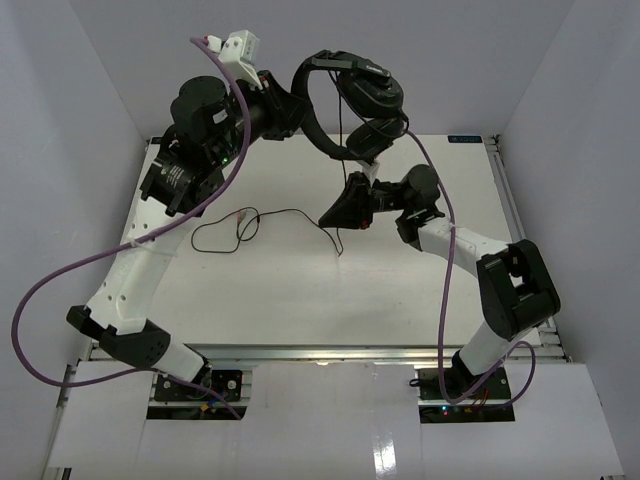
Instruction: Wrap the headphones
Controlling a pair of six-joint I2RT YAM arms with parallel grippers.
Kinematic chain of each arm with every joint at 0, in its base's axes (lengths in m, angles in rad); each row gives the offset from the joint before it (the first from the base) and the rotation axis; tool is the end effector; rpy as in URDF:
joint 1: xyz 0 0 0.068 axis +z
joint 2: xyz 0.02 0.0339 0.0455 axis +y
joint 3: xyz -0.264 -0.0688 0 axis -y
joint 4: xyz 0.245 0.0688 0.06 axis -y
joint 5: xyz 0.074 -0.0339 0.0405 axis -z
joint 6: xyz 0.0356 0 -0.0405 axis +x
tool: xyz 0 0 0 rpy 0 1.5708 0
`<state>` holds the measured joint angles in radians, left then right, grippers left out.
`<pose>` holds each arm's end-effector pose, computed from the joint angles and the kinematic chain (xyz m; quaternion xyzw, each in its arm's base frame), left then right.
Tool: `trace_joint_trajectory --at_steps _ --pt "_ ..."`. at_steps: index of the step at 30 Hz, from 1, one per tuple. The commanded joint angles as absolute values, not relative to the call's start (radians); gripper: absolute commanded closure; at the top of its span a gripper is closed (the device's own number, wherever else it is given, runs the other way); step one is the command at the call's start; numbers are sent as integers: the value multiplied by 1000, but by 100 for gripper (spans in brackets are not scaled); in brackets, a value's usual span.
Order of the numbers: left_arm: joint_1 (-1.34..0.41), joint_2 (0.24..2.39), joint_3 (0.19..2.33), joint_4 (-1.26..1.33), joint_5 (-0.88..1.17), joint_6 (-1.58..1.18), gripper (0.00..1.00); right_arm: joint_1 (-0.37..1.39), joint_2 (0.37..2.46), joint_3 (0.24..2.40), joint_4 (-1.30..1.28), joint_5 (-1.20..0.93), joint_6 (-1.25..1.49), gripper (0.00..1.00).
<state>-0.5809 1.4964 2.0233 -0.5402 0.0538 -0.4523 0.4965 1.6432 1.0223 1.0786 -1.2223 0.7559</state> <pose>0.2426 -0.1616 0.5504 0.0646 0.7089 -0.3634 0.6011 0.2923 0.1964 0.3211 -0.4272 0.4920 0.6532 0.3858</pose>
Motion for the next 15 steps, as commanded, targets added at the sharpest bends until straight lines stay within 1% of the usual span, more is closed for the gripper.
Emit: trace_joint_trajectory --at_steps 1,5,9,13,15 --pt "-573 1515 2132 -433 -37 -501 100 527 1636 1016 1386 -1265 963 83" --pt "-559 1561 2216 -440 -99 -477 100 579 1611 994 1401 -1260 965 84" --pt "-493 1572 2212 -417 -173 -453 100 616 1539 933 1284 -1242 861 83" --pt "-376 1577 2169 -408 -134 -495 100 625 1482 882 1263 -1244 813 84" --pt "-336 1570 2131 -401 -117 -508 100 631 1456 871 1263 -1242 812 86"
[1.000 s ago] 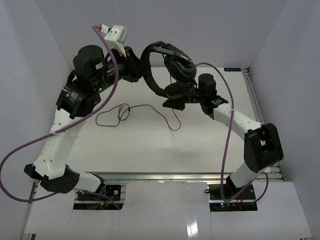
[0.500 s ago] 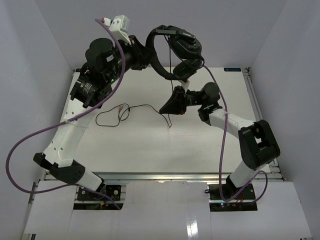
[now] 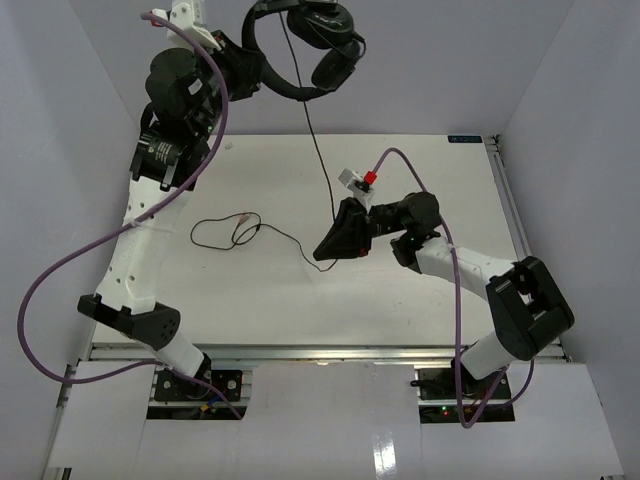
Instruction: Wrap the headphones
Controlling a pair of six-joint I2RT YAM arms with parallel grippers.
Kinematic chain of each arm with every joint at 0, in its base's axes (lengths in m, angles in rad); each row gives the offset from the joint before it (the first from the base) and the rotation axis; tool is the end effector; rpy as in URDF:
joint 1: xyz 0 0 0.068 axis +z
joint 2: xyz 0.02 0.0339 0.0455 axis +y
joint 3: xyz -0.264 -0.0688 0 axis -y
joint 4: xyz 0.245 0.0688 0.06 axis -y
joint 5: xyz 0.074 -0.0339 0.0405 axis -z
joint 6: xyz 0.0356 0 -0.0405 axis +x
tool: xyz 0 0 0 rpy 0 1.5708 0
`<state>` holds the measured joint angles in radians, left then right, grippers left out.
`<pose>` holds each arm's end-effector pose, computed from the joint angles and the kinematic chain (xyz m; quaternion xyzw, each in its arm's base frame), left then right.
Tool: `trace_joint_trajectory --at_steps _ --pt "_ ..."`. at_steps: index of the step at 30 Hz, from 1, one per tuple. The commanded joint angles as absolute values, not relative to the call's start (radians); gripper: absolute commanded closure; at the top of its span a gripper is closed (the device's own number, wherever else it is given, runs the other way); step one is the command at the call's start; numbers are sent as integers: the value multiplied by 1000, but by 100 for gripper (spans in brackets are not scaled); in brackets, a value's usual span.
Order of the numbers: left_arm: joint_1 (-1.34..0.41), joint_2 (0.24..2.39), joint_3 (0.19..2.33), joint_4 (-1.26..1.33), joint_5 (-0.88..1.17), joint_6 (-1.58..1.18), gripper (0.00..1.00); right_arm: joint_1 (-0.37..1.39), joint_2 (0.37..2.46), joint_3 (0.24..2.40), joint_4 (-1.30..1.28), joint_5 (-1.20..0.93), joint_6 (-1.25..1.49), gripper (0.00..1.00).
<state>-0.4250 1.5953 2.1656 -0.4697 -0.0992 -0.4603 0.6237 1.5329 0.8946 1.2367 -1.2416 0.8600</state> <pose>0.2831 -0.1243 0.5712 -0.0486 0.6691 -0.2873 0.6837 0.2345 0.2102 0.3277 -0.4659 0.4381 0.6863 0.3465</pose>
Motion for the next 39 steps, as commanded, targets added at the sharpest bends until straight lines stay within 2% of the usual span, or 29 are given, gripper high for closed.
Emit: trace_joint_trajectory --at_steps 1,7,30,39 --pt "-317 1567 2113 -400 -114 -509 100 635 1439 866 1263 -1241 812 87" --pt "-281 1565 2062 -403 -151 -467 100 653 1369 830 1189 -1244 736 92" --pt "-159 1436 2013 -411 -16 -598 100 619 1318 814 766 -1222 350 92" --pt "-145 1383 1976 -407 69 -656 100 596 1364 854 667 -1170 268 92"
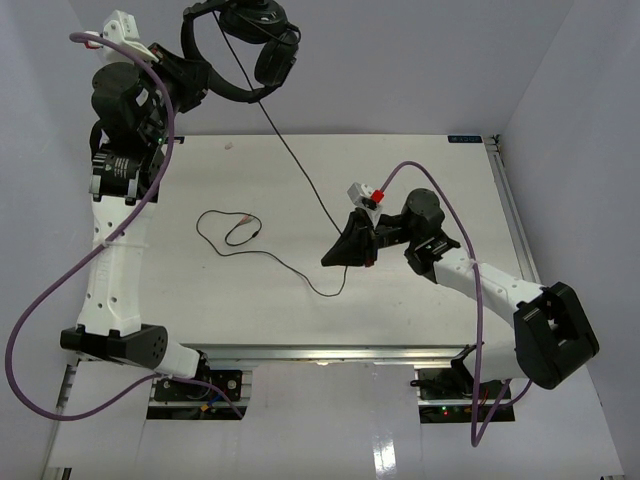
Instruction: Wrap the headphones
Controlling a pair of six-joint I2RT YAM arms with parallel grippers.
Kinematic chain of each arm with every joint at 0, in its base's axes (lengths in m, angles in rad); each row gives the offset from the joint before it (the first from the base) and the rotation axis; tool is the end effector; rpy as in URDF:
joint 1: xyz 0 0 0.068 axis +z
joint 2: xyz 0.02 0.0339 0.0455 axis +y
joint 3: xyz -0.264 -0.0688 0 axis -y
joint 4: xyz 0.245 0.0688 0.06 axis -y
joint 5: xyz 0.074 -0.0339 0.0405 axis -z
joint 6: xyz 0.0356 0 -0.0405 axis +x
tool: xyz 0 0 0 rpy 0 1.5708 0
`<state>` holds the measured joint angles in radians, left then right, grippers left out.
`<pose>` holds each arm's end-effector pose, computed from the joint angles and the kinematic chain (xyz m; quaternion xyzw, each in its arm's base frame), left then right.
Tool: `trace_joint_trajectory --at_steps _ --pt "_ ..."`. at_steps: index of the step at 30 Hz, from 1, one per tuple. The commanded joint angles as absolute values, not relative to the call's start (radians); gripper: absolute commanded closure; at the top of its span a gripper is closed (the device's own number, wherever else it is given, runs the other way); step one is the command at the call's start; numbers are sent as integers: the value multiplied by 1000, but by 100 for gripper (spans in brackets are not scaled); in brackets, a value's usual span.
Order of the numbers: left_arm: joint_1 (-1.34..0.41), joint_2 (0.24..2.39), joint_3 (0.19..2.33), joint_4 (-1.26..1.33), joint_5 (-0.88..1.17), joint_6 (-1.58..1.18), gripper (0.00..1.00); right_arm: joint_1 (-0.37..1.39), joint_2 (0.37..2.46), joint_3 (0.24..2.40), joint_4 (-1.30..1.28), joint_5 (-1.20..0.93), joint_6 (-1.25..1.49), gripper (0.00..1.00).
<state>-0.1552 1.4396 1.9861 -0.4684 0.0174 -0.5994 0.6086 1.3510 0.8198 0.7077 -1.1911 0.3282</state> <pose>0.2695 -0.0428 0.5624 -0.1433 0.6637 -0.2760 0.6803 0.2190 0.1929 0.3141 -0.5001 0.4662 0.6079 0.4037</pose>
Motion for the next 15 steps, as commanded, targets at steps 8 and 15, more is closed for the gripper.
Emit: trace_joint_trajectory --at_steps 8,15 --pt "-142 1325 1905 -412 80 -644 100 532 1394 896 684 -1148 302 92" --pt "-142 1331 1902 -430 -12 -575 100 497 1335 850 740 -1182 348 92"
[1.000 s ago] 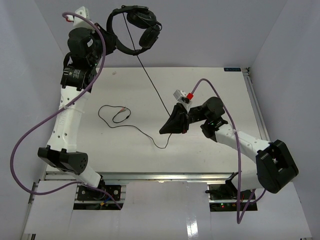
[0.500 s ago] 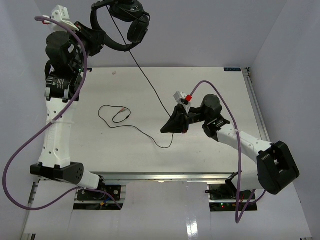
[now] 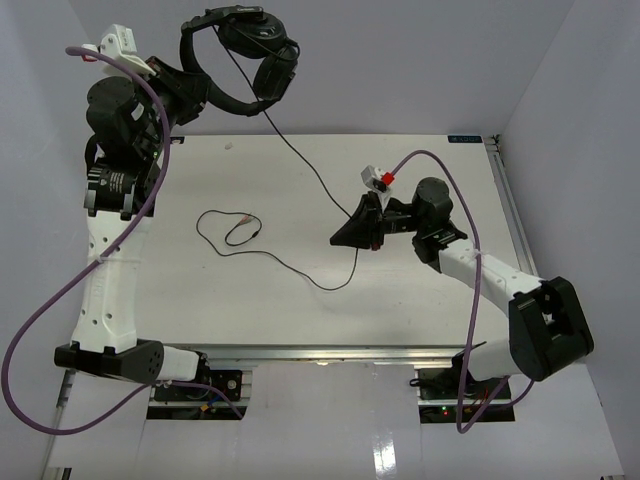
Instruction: Wrap the headphones
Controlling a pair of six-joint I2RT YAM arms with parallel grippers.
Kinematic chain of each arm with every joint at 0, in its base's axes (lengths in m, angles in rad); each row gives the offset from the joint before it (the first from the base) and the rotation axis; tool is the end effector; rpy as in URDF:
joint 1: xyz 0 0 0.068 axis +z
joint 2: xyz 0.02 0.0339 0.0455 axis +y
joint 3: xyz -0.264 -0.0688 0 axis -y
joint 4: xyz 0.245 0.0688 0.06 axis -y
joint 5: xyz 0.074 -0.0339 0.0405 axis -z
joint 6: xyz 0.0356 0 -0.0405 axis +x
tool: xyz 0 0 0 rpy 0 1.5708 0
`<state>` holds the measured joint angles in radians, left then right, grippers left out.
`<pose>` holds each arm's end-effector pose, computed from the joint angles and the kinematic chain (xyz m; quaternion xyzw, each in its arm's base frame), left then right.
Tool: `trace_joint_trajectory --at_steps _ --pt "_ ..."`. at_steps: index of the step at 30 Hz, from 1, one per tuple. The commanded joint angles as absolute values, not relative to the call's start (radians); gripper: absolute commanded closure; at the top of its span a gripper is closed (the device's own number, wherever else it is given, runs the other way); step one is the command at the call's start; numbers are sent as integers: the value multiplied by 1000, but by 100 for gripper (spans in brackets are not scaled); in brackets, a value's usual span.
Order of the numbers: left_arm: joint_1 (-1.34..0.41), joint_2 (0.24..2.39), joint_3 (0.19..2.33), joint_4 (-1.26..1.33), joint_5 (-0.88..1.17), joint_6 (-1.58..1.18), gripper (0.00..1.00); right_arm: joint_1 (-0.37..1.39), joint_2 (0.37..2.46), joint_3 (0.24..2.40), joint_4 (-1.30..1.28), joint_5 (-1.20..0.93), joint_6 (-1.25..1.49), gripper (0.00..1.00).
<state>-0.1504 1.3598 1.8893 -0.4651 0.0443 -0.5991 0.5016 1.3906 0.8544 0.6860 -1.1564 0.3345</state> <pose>0.2521 -0.0398 0.5542 -0.1364 0.6703 -0.2811 0.6732 0.2485 0.1734 0.3128 -0.4584 0.5097 0.5835 0.4354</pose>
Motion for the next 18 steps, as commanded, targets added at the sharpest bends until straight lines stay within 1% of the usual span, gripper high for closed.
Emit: trace_joint_trajectory --at_steps 1,5,13,18 --pt "-143 1341 1909 -432 -23 -569 100 496 1314 839 738 -1185 345 92" --pt "-143 1367 1916 -434 -46 -547 100 496 1270 829 670 -1191 298 92" --pt "-141 1403 1914 -438 -98 -503 100 500 1238 820 693 -1228 334 92" --pt "-138 1437 1889 -436 -128 -467 100 535 1220 827 638 -1266 288 92"
